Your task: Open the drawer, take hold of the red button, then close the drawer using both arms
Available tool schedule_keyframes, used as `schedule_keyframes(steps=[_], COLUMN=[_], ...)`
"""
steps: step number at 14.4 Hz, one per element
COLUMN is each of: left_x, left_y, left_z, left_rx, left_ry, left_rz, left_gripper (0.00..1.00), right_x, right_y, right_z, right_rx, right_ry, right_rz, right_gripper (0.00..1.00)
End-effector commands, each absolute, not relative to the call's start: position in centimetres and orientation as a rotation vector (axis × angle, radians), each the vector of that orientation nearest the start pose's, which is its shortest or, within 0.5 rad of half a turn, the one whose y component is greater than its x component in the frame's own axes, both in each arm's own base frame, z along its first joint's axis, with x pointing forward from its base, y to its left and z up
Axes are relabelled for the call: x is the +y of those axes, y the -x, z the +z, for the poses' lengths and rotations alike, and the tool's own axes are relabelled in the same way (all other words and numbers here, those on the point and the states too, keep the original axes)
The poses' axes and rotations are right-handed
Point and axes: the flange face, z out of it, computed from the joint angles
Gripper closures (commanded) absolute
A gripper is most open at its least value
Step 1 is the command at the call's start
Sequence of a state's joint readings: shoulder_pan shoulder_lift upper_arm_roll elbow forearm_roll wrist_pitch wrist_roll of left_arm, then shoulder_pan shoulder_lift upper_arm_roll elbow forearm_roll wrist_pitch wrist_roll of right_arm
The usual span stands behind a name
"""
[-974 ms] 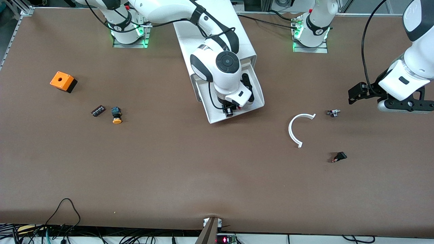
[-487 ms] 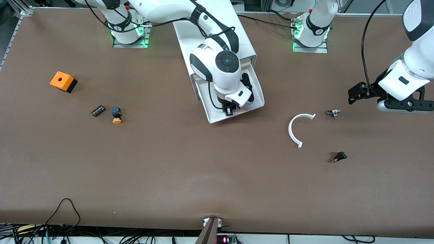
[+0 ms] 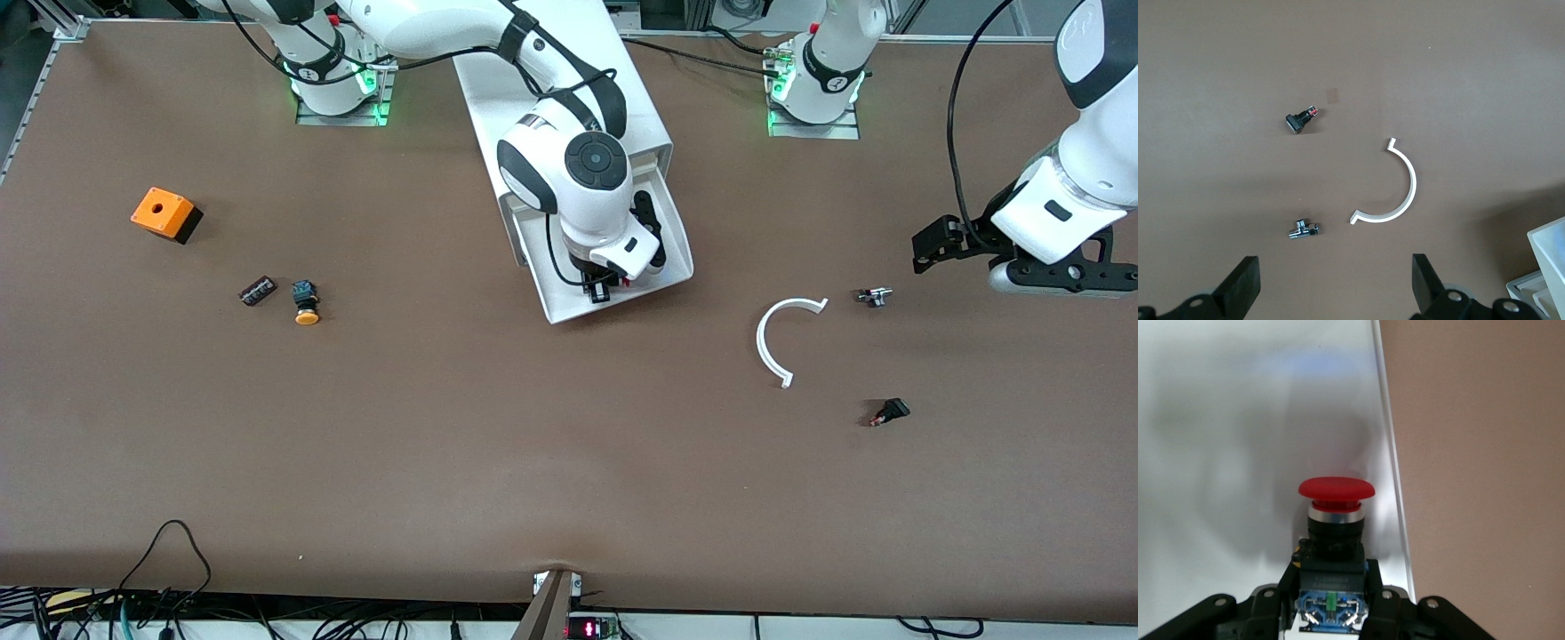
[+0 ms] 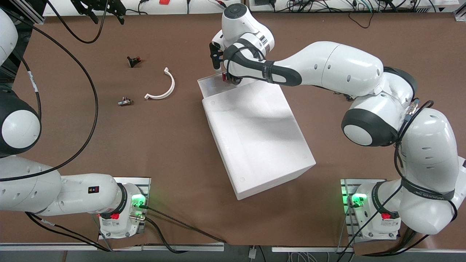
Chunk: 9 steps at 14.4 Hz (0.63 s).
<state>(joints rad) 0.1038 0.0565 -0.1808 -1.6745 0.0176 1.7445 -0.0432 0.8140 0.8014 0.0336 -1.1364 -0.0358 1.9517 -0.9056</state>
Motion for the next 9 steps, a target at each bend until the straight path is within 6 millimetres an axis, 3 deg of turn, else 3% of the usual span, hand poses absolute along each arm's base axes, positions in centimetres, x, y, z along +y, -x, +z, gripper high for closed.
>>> schedule_keyframes(steps=[1, 5, 9], left_x=[-4.1, -4.3, -5.6], left_y=[-57.8, -57.8, -57.4], left_z=[56.4, 56.4, 56.3], left_rx=[0.06, 0.065, 0.078], left_ry=[3.149, 3.149, 3.154], left_rz=[-0.03, -0.03, 0.01], left_gripper=[0.0, 0.0, 0.0], right_x=[56.3, 55.9, 52.3], right_y=[-50.8, -50.2, -52.6], right_z=[36.0, 38.8, 43.9], right_rx=[2.412, 2.406, 2.267], right_ry=[-2.021, -2.013, -2.141], right_rz=[0.035, 0.029, 0.075], right_gripper=[0.63, 0.63, 0.63])
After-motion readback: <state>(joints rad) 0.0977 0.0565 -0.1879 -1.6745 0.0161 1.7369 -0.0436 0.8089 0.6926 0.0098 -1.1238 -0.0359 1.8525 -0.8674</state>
